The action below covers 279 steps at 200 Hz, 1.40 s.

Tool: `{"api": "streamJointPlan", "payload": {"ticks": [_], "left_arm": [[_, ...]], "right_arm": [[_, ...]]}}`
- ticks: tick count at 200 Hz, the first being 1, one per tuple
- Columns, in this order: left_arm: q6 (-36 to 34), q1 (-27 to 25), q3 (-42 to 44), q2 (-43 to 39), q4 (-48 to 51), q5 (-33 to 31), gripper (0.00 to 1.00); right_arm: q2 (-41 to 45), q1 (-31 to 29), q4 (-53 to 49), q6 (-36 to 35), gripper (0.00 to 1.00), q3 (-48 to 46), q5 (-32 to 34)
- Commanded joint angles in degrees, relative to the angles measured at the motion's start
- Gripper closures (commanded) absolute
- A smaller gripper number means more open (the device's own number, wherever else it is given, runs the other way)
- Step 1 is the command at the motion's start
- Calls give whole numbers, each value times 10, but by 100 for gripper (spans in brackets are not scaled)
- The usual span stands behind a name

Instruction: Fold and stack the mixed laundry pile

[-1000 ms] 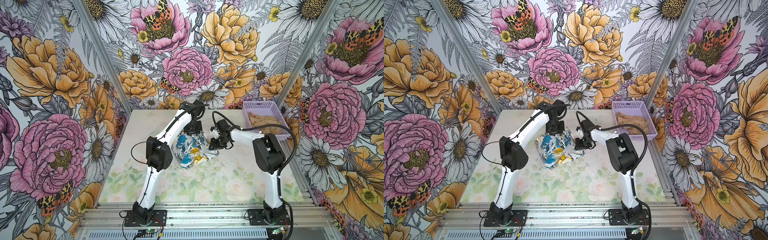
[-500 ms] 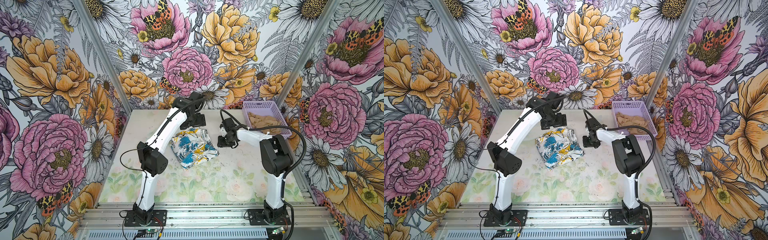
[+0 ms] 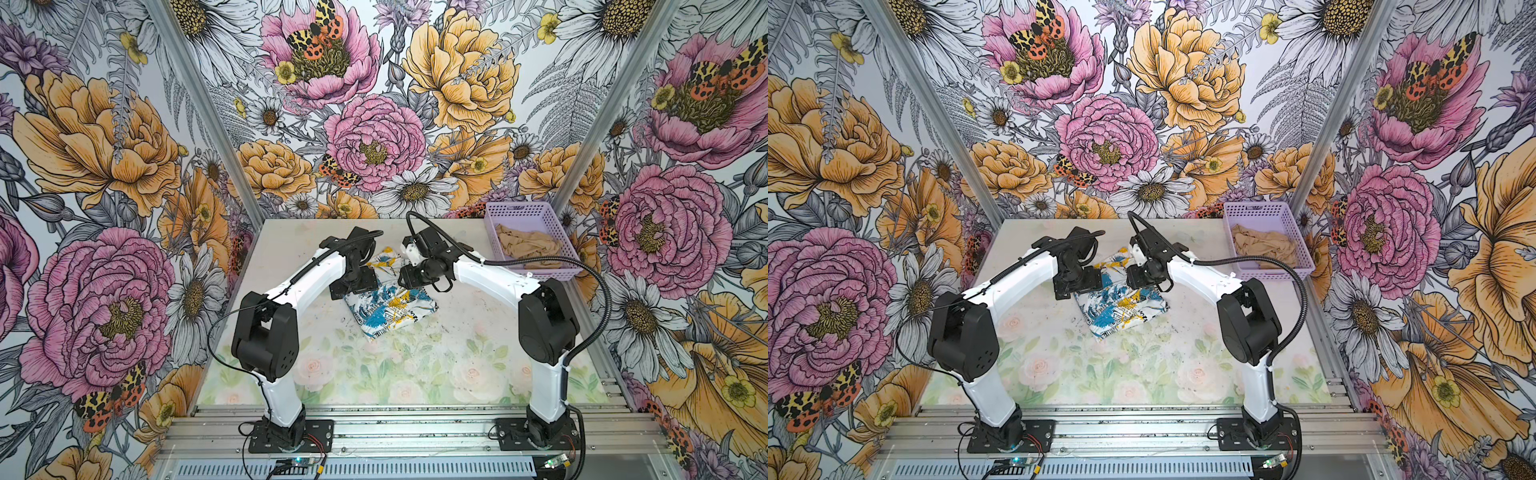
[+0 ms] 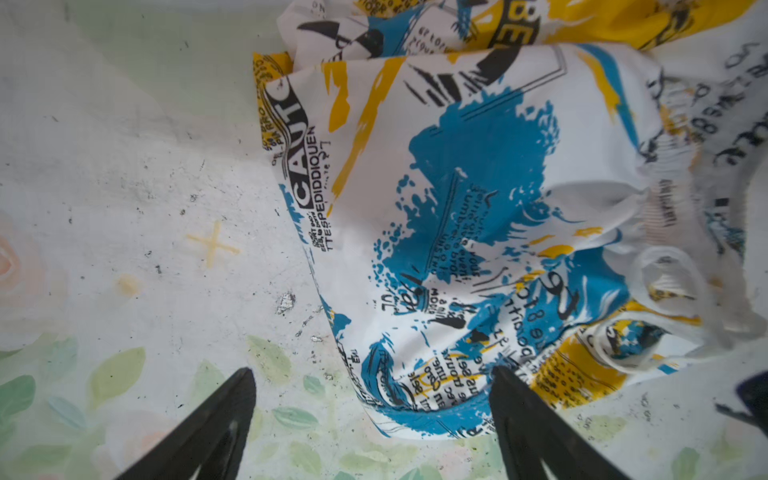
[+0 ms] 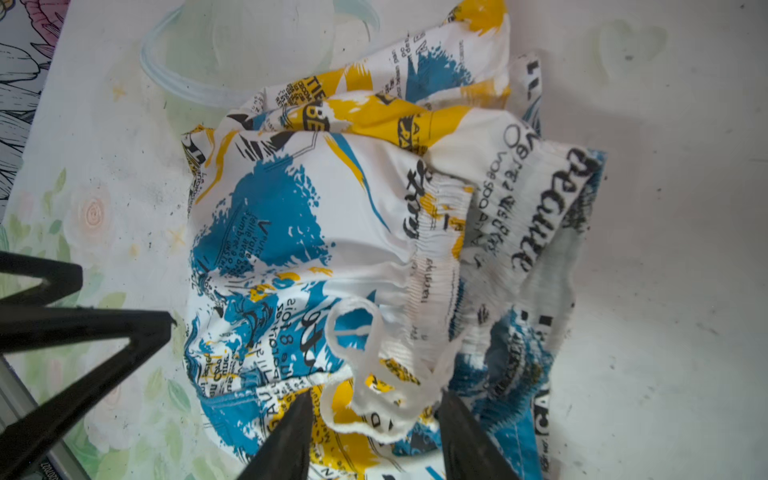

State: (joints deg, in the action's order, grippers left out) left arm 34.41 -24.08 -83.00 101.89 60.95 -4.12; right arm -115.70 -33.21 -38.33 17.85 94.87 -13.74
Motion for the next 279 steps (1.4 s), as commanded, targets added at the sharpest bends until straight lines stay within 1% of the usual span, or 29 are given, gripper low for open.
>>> {"api": "streamJointPlan", "payload": {"ticks": [1, 27, 47, 66, 107, 141, 178, 213, 224, 235, 262, 279], "left_arm": [[5, 9, 14, -32, -52, 11, 11], [2, 17, 32, -37, -57, 11, 12], [1, 19, 43, -38, -58, 13, 13], [0, 18, 52, -38, -60, 13, 14], [-4, 18, 69, -35, -68, 13, 15], [-4, 17, 75, -42, -69, 8, 16], [-8, 19, 80, -50, -69, 2, 17], [-7, 23, 96, -56, -75, 2, 17], [-5, 26, 100, -59, -76, 2, 17], [-4, 28, 104, -61, -76, 3, 17], [-6, 33, 113, -65, -83, 8, 18], [-6, 37, 115, -64, -86, 10, 18]], "right_arm": [[-32, 8, -19, -13, 53, 9, 9], [-32, 24, -23, -18, 58, -25, 42], [-22, 48, -22, -18, 62, -56, 49], [-8, 63, -23, -25, 63, -81, 56], [14, 82, -29, -31, 63, -105, 58], [55, 89, -49, -35, 57, -85, 66], [54, 83, -48, -37, 53, -33, 34], [2, 62, -49, -55, 51, 38, -12], [-13, 55, -51, -60, 51, 59, -15], [-27, 51, -51, -62, 51, 73, -29], [-73, 47, -51, -59, 51, 101, -87], [-99, 46, -51, -57, 52, 108, -105]]}}
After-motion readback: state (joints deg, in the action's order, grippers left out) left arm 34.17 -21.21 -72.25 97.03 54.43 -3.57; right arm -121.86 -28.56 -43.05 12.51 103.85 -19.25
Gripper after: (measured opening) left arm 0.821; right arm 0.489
